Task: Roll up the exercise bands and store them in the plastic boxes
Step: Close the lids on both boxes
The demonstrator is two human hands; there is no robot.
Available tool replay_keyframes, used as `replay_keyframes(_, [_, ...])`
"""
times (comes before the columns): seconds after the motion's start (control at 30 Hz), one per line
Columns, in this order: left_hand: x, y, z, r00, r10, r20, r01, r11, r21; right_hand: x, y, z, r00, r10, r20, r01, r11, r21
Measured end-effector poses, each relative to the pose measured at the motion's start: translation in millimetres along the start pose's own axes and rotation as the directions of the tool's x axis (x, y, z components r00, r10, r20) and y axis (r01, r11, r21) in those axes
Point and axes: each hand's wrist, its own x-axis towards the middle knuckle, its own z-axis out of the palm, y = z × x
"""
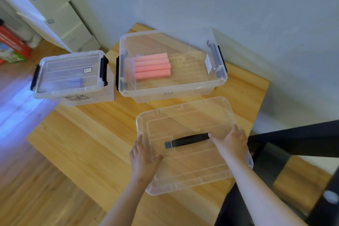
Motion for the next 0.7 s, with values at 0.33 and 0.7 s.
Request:
replay_keyframes(0.33, [-16.1, -5.8, -10.3, 0.957, -0.202, -0.209, 0.15, 0.959, -0.241, -18.5, 2.0, 5.3, 0.997, -0.028, -0.067, 0.028, 1.0, -0.004])
replay_keyframes(0.7, [-21.5, 26.7, -80.2, 0.895, -0.122, -0.43, -0.045, 0.932, -0.359, -45.5, -40.1, -30.9, 0.964, -0.184, -0.194, 0.233, 0.935, 0.268])
